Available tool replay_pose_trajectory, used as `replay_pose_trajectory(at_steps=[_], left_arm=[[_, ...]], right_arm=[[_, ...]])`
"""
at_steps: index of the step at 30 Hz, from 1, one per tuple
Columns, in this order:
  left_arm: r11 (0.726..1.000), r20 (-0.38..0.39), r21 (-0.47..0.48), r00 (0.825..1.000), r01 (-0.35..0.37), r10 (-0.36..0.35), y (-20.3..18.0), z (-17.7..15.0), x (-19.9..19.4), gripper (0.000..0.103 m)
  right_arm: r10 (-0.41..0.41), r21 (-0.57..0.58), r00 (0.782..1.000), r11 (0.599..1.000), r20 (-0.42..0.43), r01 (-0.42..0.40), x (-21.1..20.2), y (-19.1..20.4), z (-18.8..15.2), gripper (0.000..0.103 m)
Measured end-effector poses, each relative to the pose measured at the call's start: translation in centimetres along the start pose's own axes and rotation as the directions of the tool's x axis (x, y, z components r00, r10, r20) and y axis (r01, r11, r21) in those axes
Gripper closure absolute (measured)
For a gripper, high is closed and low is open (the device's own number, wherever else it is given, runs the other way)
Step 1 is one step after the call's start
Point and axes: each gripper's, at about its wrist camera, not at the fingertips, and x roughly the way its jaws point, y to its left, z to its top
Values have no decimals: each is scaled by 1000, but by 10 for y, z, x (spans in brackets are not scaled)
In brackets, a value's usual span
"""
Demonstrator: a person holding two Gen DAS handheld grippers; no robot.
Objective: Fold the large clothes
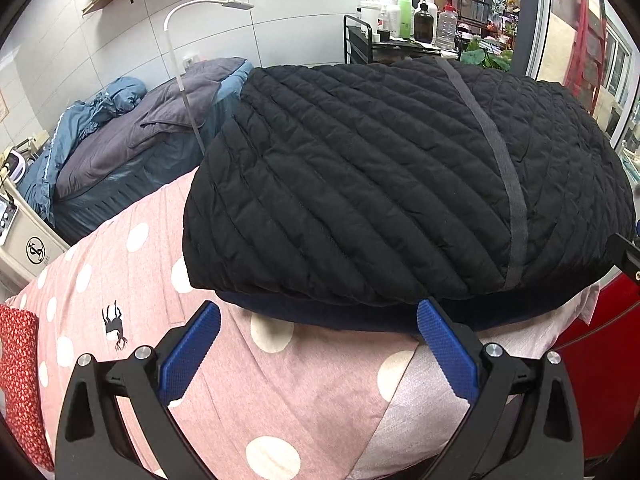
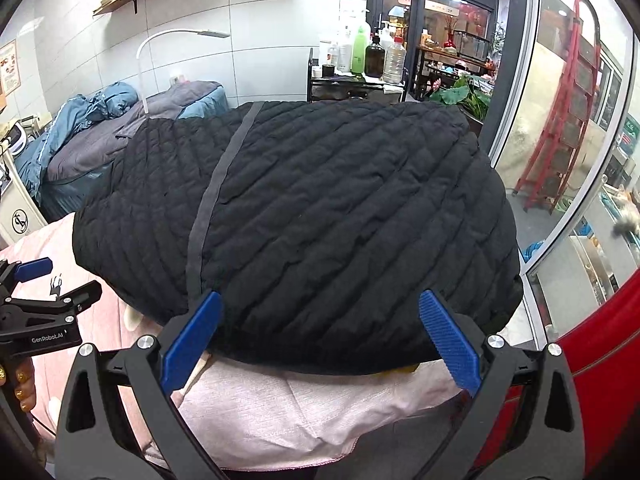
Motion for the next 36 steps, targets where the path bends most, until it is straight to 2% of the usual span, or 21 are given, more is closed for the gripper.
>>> replay_pose_trajectory(at_steps=[36], left_arm=[[999,0,-21,1000,27,-27,0,-1,-4,6]], right_arm=[[-11,-4,1000,1000,-4,11,-5,2,-4,6]])
